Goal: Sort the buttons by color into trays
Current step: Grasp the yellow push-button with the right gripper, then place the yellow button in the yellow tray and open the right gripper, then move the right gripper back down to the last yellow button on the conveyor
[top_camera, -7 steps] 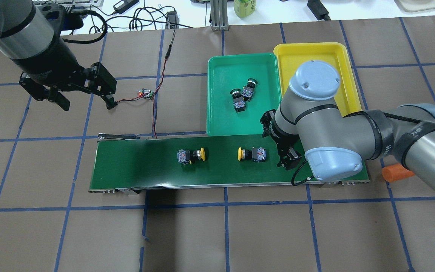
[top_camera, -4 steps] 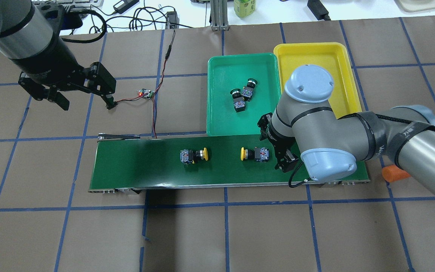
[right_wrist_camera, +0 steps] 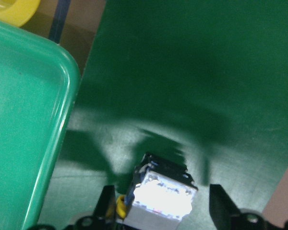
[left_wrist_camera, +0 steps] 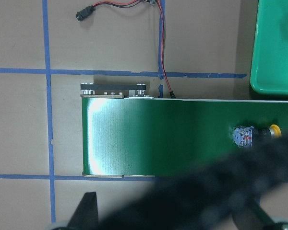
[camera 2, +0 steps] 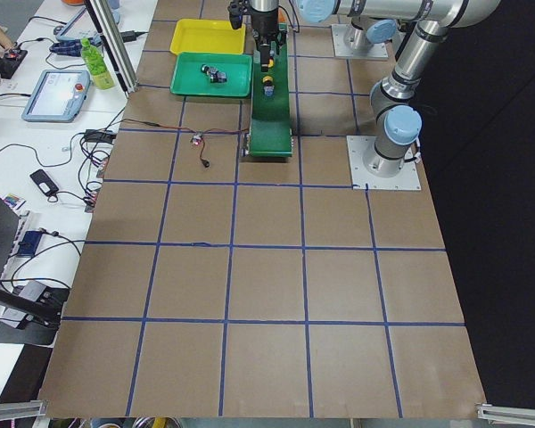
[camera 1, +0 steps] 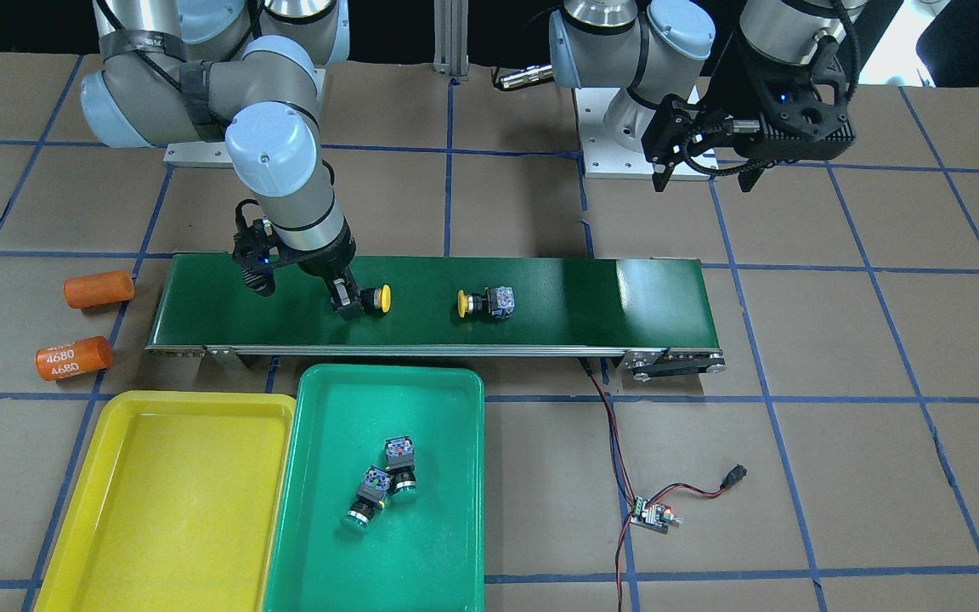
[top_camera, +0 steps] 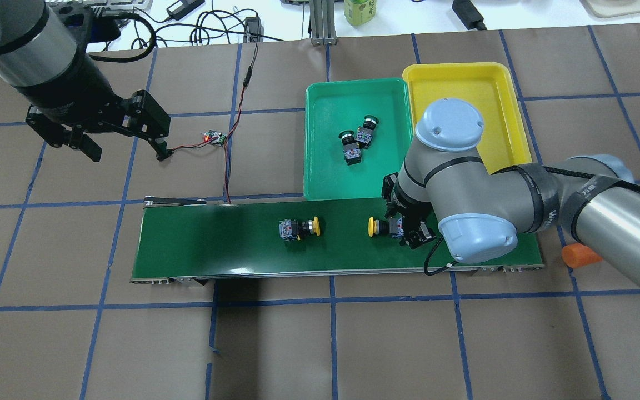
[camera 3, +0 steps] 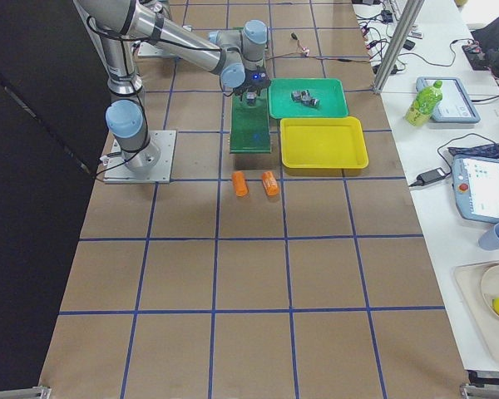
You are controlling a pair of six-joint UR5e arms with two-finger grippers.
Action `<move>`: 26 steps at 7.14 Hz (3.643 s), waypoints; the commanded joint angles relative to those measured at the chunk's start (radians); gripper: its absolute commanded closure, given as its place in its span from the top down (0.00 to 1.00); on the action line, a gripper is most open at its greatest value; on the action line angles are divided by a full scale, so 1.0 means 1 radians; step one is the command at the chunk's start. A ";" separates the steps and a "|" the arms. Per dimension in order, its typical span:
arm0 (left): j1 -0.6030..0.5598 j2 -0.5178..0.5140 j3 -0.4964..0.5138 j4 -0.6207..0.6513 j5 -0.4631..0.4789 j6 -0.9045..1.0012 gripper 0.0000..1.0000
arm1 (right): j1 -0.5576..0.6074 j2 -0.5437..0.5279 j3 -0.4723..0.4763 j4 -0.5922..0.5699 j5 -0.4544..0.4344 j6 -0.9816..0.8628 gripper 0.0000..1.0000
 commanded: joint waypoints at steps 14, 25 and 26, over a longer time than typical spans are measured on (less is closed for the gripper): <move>-0.003 0.012 -0.024 -0.014 0.003 0.015 1.00 | -0.370 0.211 -0.303 -0.062 -0.026 -0.523 1.00; -0.005 -0.020 -0.077 0.020 -0.008 -0.015 1.00 | -0.242 -0.330 -0.117 0.491 -0.005 -0.412 1.00; -0.005 -0.029 -0.080 0.034 -0.015 -0.041 1.00 | -0.240 -0.330 -0.060 0.402 0.002 -0.352 1.00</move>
